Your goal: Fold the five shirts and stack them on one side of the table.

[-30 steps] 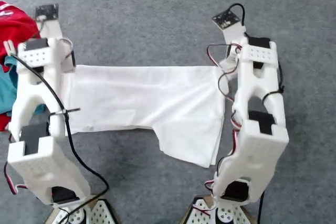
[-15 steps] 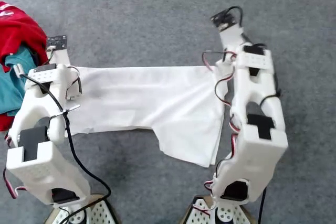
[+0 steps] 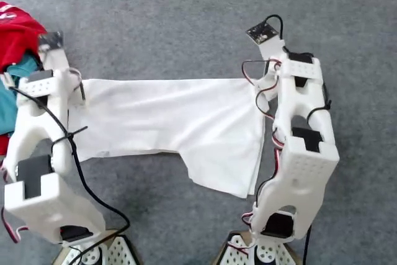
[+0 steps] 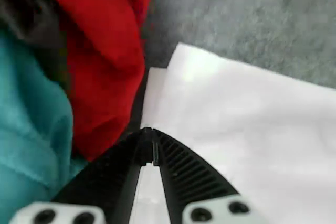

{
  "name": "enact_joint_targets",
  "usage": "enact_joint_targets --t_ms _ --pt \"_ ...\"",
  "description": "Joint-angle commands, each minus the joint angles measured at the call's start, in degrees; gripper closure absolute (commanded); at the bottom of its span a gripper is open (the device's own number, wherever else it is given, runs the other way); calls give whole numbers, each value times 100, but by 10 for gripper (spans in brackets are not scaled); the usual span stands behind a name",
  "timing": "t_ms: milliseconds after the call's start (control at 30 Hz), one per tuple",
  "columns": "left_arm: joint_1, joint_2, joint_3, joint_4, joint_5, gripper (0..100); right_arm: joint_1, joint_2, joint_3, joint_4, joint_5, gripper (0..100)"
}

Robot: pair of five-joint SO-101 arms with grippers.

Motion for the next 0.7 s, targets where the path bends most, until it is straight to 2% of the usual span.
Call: enact_joint_targets --t_ms 0,133,233,400,500,600,667 --pt "-84 -782 -418 18 9 971 44 -760 -57 53 18 983" --pt "-66 -1433 -312 607 0 971 70 -1402 180 88 62 983" --pt "-40 -1960 242 721 -123 971 114 -1982 444 264 246 983" --pt "-40 -3253 1938 264 -387 970 44 -2932 954 1055 1002 981" --pt "48 -3789 3046 -185 -396 967 44 -3336 1393 1196 1116 981" --pt "576 -3824 3240 510 -510 970 44 -3591 2000 1345 1116 981" --pt "813 -3754 3292 659 -413 970 -18 -3688 2466 1389 1099 982"
